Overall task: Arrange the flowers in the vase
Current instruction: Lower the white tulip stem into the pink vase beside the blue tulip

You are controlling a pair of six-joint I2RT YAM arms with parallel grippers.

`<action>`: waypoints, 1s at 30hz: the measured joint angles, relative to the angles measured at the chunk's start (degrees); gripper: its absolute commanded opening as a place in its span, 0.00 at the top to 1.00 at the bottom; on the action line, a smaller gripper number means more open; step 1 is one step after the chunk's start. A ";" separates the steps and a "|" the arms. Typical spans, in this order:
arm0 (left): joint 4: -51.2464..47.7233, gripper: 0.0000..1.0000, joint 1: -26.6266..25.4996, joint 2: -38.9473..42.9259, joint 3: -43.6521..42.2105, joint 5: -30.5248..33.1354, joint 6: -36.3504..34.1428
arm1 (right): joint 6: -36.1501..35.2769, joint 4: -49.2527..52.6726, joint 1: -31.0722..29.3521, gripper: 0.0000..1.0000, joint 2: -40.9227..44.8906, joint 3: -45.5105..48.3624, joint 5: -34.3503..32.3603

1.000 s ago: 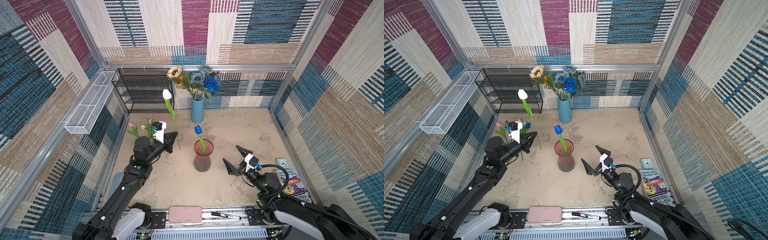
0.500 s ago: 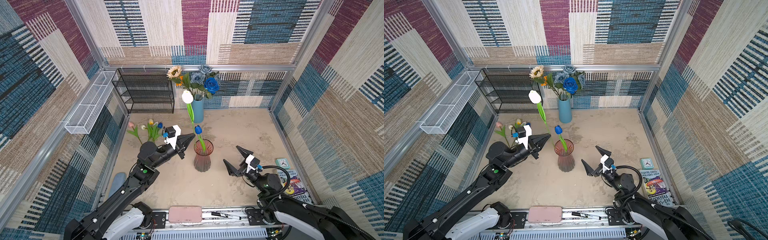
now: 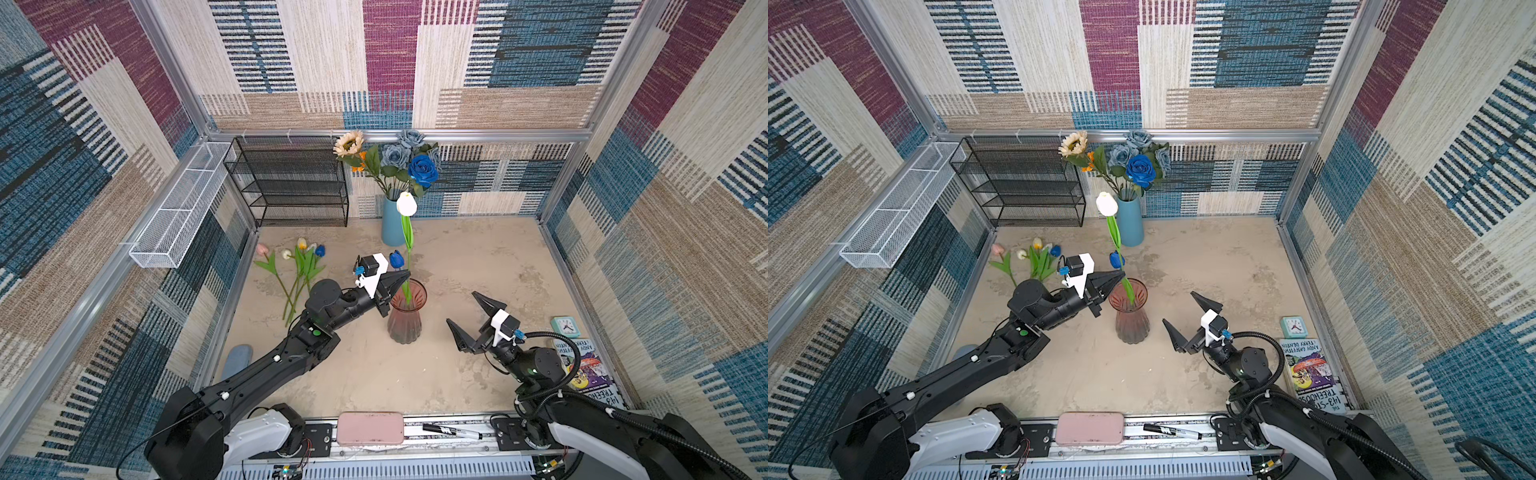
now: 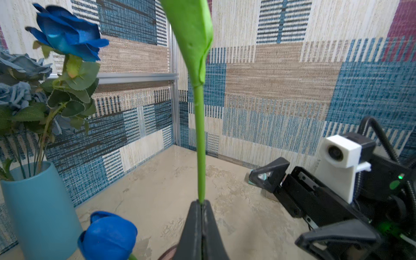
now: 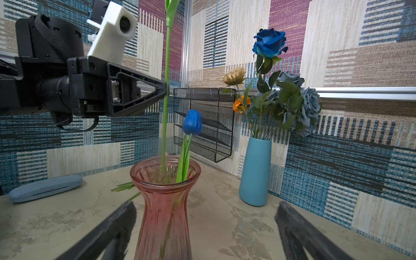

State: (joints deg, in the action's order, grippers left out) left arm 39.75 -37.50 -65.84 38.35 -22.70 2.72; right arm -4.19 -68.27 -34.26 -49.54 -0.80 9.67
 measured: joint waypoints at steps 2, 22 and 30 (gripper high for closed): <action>-0.15 1.00 -0.07 0.09 -1.44 0.55 -0.63 | 0.00 0.00 0.00 0.00 -0.28 0.00 -0.04; -0.83 0.85 -0.28 -1.09 -5.68 8.98 -4.26 | -0.02 0.13 0.00 0.00 -0.57 0.00 -1.25; -1.20 0.79 -0.26 -1.60 -5.51 9.25 -4.37 | -0.02 0.13 0.00 0.00 -0.52 0.00 -1.27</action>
State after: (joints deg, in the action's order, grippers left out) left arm 38.54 -37.76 -67.44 32.84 -13.45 -1.65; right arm -4.21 -68.14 -34.26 -50.06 -0.80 8.40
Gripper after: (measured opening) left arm 0.179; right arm 0.998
